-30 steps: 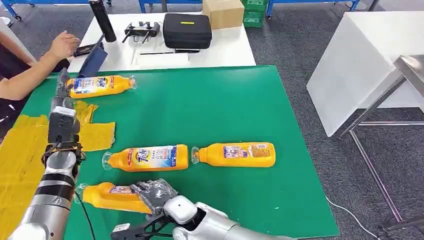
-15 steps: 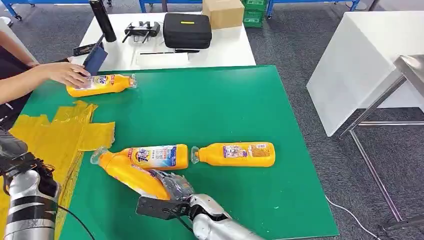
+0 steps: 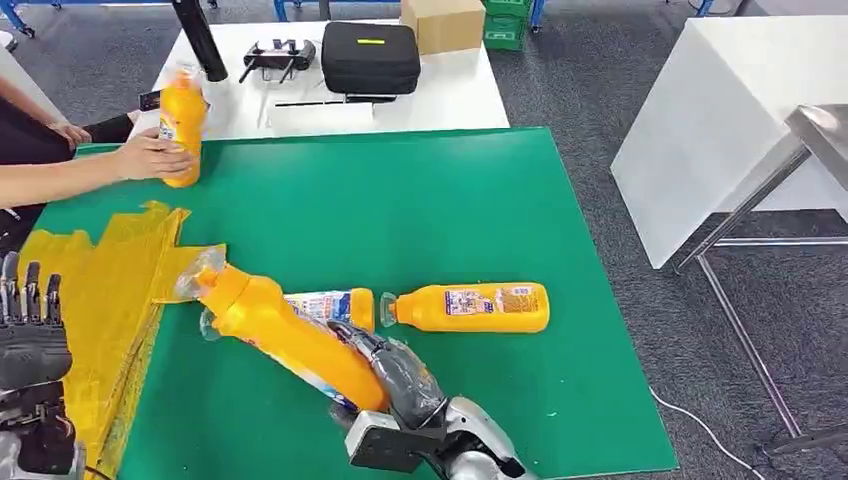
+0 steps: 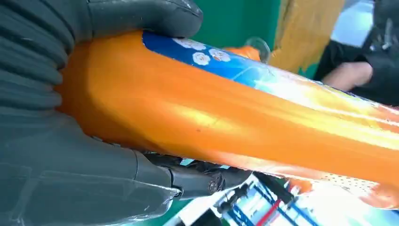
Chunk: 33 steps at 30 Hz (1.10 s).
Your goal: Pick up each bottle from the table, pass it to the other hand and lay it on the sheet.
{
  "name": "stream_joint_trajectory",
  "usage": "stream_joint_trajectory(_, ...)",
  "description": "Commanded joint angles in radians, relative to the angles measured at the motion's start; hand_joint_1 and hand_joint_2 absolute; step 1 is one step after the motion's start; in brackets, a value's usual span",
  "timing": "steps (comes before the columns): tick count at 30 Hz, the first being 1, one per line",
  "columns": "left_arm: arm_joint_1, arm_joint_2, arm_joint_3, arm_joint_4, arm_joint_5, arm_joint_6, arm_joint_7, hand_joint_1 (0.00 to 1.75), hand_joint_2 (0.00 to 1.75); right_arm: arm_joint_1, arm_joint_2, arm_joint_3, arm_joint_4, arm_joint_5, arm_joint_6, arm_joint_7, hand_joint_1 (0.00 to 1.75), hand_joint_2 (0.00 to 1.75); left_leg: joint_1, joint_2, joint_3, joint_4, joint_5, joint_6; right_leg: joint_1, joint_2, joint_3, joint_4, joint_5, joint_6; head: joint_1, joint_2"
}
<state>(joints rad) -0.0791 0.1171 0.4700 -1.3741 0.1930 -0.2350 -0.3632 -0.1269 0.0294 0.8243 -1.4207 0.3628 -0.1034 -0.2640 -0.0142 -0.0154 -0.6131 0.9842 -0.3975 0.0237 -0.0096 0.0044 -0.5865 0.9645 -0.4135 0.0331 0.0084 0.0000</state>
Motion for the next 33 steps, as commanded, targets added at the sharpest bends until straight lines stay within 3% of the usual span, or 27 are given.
stream_joint_trajectory(1, 0.292, 0.07, -0.096, -0.103, 0.41, -0.466, 0.211, 0.0, 1.75, 0.016, -0.045, -0.017, -0.09, -0.024, -0.003, -0.025, 1.75, 1.75, 0.0, 0.006, 0.005, -0.001, -0.003, -0.002, 0.0, 0.004, 0.004, 0.0, -0.002, -0.001, -0.001, 0.0)
stream_joint_trajectory(3, 0.41, 0.065, -0.146, -0.209, 0.485, -0.558, 0.249, 0.0, 1.75, -0.004, -0.053, -0.019, -0.077, -0.045, 0.005, -0.027, 1.75, 1.75, 0.0, 0.011, 0.007, 0.0, -0.005, -0.002, 0.001, 0.01, 0.005, -0.001, -0.002, -0.001, 0.0, 0.0)
stream_joint_trajectory(4, 0.451, 0.097, -0.211, -0.243, 0.57, -0.594, 0.276, 0.0, 1.75, -0.014, -0.055, -0.017, -0.068, -0.058, 0.018, -0.032, 1.75, 1.75, 0.0, 0.01, 0.004, 0.0, -0.004, -0.001, 0.0, 0.009, 0.004, 0.0, -0.001, 0.0, -0.001, 0.0)
stream_joint_trajectory(6, 0.488, 0.121, -0.276, -0.319, 0.49, -0.556, 0.225, 0.0, 1.75, -0.024, -0.051, -0.013, -0.052, -0.064, 0.025, -0.03, 1.75, 1.75, 0.001, 0.013, 0.003, 0.001, -0.004, -0.003, 0.001, 0.012, 0.001, 0.0, -0.001, 0.0, -0.001, 0.0)
stream_joint_trajectory(9, 0.473, 0.165, -0.357, -0.335, 0.445, -0.489, 0.165, 0.0, 1.75, -0.036, -0.042, 0.005, -0.034, -0.067, 0.034, -0.024, 1.75, 1.75, 0.002, 0.006, 0.003, 0.003, -0.005, -0.004, 0.002, 0.005, 0.003, 0.002, -0.005, -0.002, 0.0, 0.0)
stream_joint_trajectory(14, 0.456, 0.2, -0.393, -0.315, 0.462, -0.492, 0.147, 0.0, 1.75, -0.043, -0.04, 0.017, -0.026, -0.072, 0.043, -0.011, 1.75, 1.75, 0.002, 0.005, 0.002, 0.002, -0.005, -0.004, 0.002, 0.006, 0.002, 0.001, -0.004, -0.002, -0.001, 0.0)
stream_joint_trajectory(23, 0.356, 0.305, -0.593, -0.26, 0.499, -0.435, 0.102, 0.0, 1.75, -0.198, 0.062, 0.122, 0.203, -0.112, 0.104, 0.024, 1.75, 1.75, 0.003, 0.005, 0.003, 0.0, -0.002, -0.004, 0.004, 0.005, 0.003, 0.0, -0.002, -0.002, 0.0, 0.0)
stream_joint_trajectory(33, 0.301, 0.29, -0.604, -0.226, 0.437, -0.383, 0.093, 0.0, 1.75, -0.257, 0.113, 0.205, 0.243, -0.124, 0.15, 0.042, 1.75, 1.75, 0.003, 0.005, 0.004, 0.0, -0.002, -0.004, 0.003, 0.006, 0.004, 0.0, -0.002, -0.002, 0.0, 0.0)
